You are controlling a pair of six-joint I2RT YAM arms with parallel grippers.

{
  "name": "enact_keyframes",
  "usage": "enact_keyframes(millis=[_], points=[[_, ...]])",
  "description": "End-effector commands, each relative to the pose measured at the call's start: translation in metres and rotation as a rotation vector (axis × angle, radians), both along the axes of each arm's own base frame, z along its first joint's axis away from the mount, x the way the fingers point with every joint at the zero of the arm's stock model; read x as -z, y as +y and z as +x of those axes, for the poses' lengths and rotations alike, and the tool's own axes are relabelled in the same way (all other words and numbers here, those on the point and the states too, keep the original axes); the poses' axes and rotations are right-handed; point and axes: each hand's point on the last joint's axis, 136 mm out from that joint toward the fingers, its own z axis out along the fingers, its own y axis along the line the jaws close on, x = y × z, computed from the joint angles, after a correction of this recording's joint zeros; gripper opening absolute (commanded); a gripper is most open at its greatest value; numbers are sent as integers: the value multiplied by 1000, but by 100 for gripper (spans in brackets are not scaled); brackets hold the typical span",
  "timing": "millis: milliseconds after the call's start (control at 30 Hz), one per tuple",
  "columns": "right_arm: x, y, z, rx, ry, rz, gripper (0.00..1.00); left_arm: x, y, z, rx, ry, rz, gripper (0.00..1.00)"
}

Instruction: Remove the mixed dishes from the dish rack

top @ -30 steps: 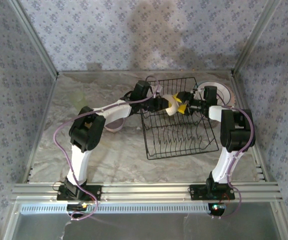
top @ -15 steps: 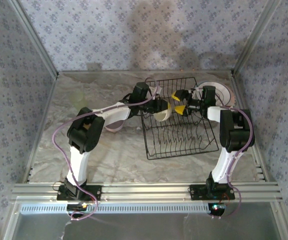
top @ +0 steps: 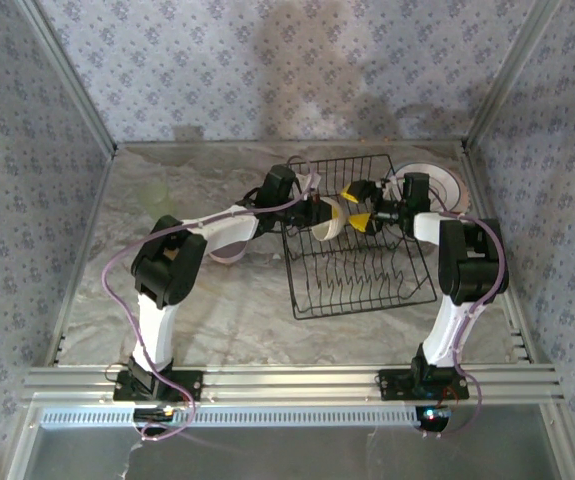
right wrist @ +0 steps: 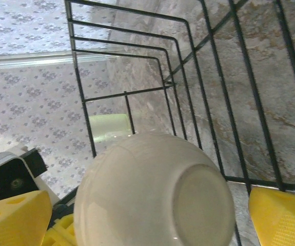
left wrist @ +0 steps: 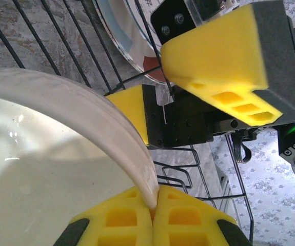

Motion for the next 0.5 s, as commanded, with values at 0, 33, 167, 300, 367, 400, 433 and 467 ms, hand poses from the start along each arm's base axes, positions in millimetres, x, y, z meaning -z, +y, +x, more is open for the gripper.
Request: enact_keyframes(millis=[0,33,167,300,367,400,433,467], points=[[-15,-6,-3,6,-42,-80,100,-36,2,-3,12,-74,-34,0],[-16,-7,-5,7,-47,-104,100,-36,2,-3,14,-74,-33,0],[-21,-14,-10,16,-71,-204,100,-42,0,-4,20,-77,-40,0],[-20,-21,-15,28,-72,-289,100,-47,-1,-3,25,-83,-38,0],[-20,-25,-17,40,-76,-335,100,-49,-1,-4,28,-86,-36,0],[-19,-28,-18,49,-75,-358,100,-51,-1,-4,30,-89,-34,0],[-20,-30,-19,60,-71,-374,100,-55,-2,-4,32,-94,-33,0],[-22,-31,-20,68,-72,-387,100,-57,-2,-4,34,-100,-30,0]])
